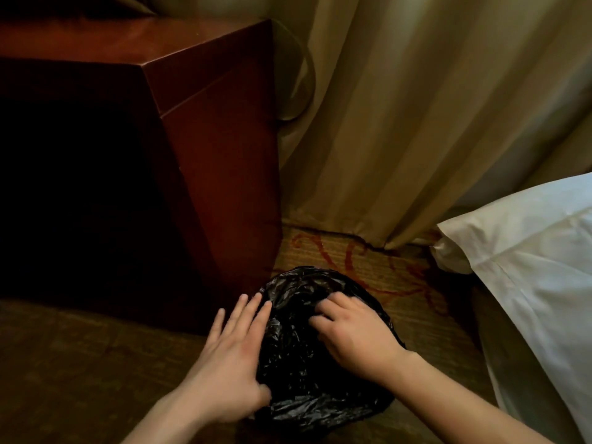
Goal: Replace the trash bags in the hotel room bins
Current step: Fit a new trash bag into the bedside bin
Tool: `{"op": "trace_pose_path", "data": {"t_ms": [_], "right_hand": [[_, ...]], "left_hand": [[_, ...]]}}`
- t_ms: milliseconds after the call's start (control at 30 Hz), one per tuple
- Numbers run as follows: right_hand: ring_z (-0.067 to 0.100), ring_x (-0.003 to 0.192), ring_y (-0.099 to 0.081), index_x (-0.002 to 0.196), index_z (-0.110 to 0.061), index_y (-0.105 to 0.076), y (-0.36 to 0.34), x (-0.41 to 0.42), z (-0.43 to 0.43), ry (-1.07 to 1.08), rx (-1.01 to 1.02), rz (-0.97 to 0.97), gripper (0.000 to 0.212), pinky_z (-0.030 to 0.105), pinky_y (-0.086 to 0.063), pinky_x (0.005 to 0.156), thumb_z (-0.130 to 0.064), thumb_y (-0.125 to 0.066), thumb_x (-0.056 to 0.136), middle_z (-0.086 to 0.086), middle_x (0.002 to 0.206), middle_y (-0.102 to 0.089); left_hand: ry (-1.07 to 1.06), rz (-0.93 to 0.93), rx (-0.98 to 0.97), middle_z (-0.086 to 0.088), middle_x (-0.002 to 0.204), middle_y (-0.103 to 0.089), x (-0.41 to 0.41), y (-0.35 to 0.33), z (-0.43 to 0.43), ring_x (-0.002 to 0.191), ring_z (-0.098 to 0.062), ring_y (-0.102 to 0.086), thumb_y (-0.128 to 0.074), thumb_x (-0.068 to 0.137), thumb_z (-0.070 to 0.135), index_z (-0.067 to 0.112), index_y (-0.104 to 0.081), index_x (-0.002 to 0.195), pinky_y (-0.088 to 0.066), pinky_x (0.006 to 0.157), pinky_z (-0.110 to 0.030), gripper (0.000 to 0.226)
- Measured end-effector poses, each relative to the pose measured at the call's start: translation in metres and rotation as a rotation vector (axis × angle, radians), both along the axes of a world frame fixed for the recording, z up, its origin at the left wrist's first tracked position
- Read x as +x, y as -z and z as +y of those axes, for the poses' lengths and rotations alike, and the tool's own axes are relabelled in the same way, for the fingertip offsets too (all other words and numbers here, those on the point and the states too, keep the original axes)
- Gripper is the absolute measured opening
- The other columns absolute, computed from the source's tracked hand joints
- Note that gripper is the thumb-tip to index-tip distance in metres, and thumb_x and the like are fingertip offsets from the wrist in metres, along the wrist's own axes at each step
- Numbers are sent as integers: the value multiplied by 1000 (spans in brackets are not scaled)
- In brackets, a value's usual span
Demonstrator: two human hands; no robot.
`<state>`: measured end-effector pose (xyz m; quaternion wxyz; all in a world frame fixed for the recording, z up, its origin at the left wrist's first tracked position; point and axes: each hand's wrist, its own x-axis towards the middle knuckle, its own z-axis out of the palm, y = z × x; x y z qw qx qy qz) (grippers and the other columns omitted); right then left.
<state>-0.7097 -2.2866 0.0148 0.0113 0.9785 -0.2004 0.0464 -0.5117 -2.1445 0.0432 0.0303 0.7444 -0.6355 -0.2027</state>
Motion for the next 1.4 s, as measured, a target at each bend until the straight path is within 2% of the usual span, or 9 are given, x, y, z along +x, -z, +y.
{"op": "trace_pose_path", "data": {"t_ms": [100, 200, 500, 667, 800, 967, 1133, 1233, 1400], "right_hand": [[25, 145, -32, 150, -27, -36, 7, 1, -15, 108, 79, 2, 60, 41, -35, 115, -46, -49, 94, 2, 158, -35], [23, 150, -20, 158, -21, -7, 9, 14, -28, 270, 354, 105, 81, 36, -26, 120, -59, -43, 96, 3, 166, -12], [22, 138, -44, 155, -25, -21, 31, -4, -51, 562, 821, -76, 80, 31, -39, 108, -59, -55, 91, 3, 156, -40], [13, 148, -25, 156, -38, -12, 21, -42, -23, 446, 662, -163, 93, 34, -30, 118, -80, -43, 79, -9, 163, -19], [5, 150, 14, 145, -62, -20, 7, -70, 19, 82, 463, -28, 77, 41, 0, 123, -91, -37, 76, -24, 162, 9], [7, 143, -36, 113, -44, -68, 38, -103, 45, 80, 410, -392, 23, 38, -48, 105, -33, -60, 95, -14, 150, -43], [9, 122, -55, 95, -22, -72, 57, -97, 55, 233, 377, -642, 9, 20, -50, 92, -22, -65, 90, -2, 127, -56], [4, 105, -61, 91, -24, -69, 54, -99, 47, 411, 505, -654, 23, 18, -52, 83, -6, -76, 79, -8, 115, -59], [-7, 96, -63, 98, -52, -51, 55, -107, 27, 544, 725, -295, 49, 11, -52, 79, -9, -71, 87, -24, 98, -66]], "left_hand": [[-162, 138, -48, 7, 162, 20, -7, 15, -1, 149, -10, 15, -58, 79, 62, 27, 17, 153, -4, 123, -32, 111], [-238, 197, 9, 5, 163, 12, -9, 35, -1, 150, -15, -5, -64, 73, 69, 24, 18, 152, -19, 121, -33, 123], [-324, 512, 54, 10, 158, -1, -2, 39, -8, 145, -15, -19, -78, 50, 75, 40, 24, 148, -27, 118, -37, 146], [-233, 419, 103, 19, 152, 37, -7, 41, 6, 150, -22, 3, -82, 36, 76, 59, 31, 136, -23, 120, -48, 152], [-208, 367, 110, 21, 147, 45, -11, 39, 14, 150, -24, 8, -89, 40, 64, 65, 32, 130, -26, 118, -50, 151], [-234, 288, 56, 16, 152, 39, -16, 46, 24, 150, -22, -7, -89, 46, 60, 60, 38, 130, -34, 115, -46, 152], [-319, 365, 16, 2, 161, 20, -23, 58, 29, 148, -27, -19, -88, 44, 61, 57, 40, 130, -35, 113, -51, 155], [-350, 414, 12, 7, 162, 11, -22, 59, 28, 148, -22, -19, -91, 42, 56, 53, 40, 133, -32, 115, -46, 160], [-350, 640, 116, 9, 161, 11, -10, 45, 22, 148, -17, -1, -91, 44, 58, 43, 34, 141, -13, 122, -42, 160]]}}
